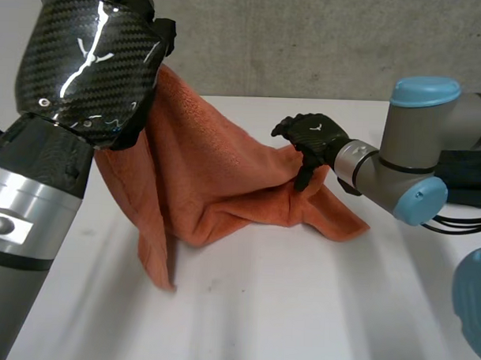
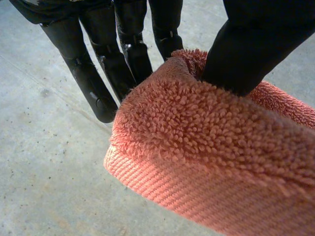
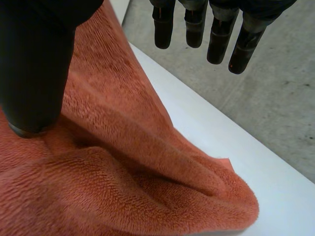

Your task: Fold the laundry.

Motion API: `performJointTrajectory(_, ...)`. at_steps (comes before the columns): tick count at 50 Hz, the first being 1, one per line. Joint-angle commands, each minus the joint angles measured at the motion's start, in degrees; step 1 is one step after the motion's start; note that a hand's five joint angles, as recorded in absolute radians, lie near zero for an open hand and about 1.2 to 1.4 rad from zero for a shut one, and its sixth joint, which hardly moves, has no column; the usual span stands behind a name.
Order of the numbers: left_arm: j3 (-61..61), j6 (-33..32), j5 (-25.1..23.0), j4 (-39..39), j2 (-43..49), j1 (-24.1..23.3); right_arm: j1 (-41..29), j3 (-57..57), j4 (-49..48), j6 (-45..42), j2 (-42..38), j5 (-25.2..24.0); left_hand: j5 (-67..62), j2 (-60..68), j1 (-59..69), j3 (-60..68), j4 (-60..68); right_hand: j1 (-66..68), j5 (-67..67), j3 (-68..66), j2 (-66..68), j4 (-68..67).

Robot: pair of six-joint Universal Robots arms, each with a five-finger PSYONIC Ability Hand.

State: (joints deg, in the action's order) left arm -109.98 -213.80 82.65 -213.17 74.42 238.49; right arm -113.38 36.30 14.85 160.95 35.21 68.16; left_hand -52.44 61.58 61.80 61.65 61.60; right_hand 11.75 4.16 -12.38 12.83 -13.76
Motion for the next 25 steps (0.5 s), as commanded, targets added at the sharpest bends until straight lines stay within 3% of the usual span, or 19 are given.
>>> performJointTrajectory(1, -0.77, 0.05, -0.12, 1.79, -3.49, -0.04, -0.09, -5.71, 2.02, -0.47, -5.32, -6.01, -8.0, 8.85, 8.64, 8.78, 8.84, -1.75, -4.16, 2.38, -2.83, 3.76)
performJointTrajectory(5, -1.56, 0.05, -0.12, 1.88, -4.63, 0.05, -0.26, -9.65, 3.16, -0.38, -7.78, -8.39, -8.16, 9.02, 8.81, 8.95, 9.0, -1.75, -4.16, 2.38, -2.83, 3.76)
performJointTrajectory(14, -2.7, 0.05, -0.12, 2.58, -5.51, 0.05, -2.81, -13.8, 3.96, -0.03, -10.95, -8.13, -8.33, 9.19, 8.98, 9.12, 9.17, 0.62, -1.79, 0.01, -0.46, 1.39)
performJointTrajectory(16, -2.7, 0.05, -0.21, 2.58, -4.9, 0.05, -3.16, -14.41, 3.96, -0.03, -11.83, -7.96, -8.33, 9.19, 8.98, 9.12, 9.17, 17.6, 15.19, -16.97, 16.52, -15.59)
performJointTrajectory(17, -2.7, 0.05, -0.21, 2.58, -4.72, 0.05, -3.42, -15.11, 3.87, -0.03, -12.79, -7.69, -8.33, 9.19, 8.98, 9.12, 9.17, 33.33, 30.92, -32.7, 32.25, -31.32)
performJointTrajectory(20, -2.44, 0.05, -0.21, 2.49, -4.02, 0.4, -3.43, -16.87, 3.52, 0.15, -14.11, -6.38, -8.33, 9.19, 8.98, 9.12, 9.17, 64.18, 61.77, -63.55, 63.1, -62.17)
performJointTrajectory(24, -1.38, 0.13, -0.65, 1.53, -1.48, 1.19, -3.43, -21.96, 2.82, 0.15, -15.96, -1.55, -8.33, 9.19, 8.98, 9.12, 9.17, 68.25, 65.84, -67.62, 67.17, -66.24)
performJointTrajectory(25, -0.95, 0.13, -1.0, 1.09, -0.86, 1.54, -3.43, -24.76, 1.86, 0.24, -16.31, 1.51, -8.33, 9.19, 8.98, 9.12, 9.17, 68.25, 65.84, -67.62, 67.17, -66.24)
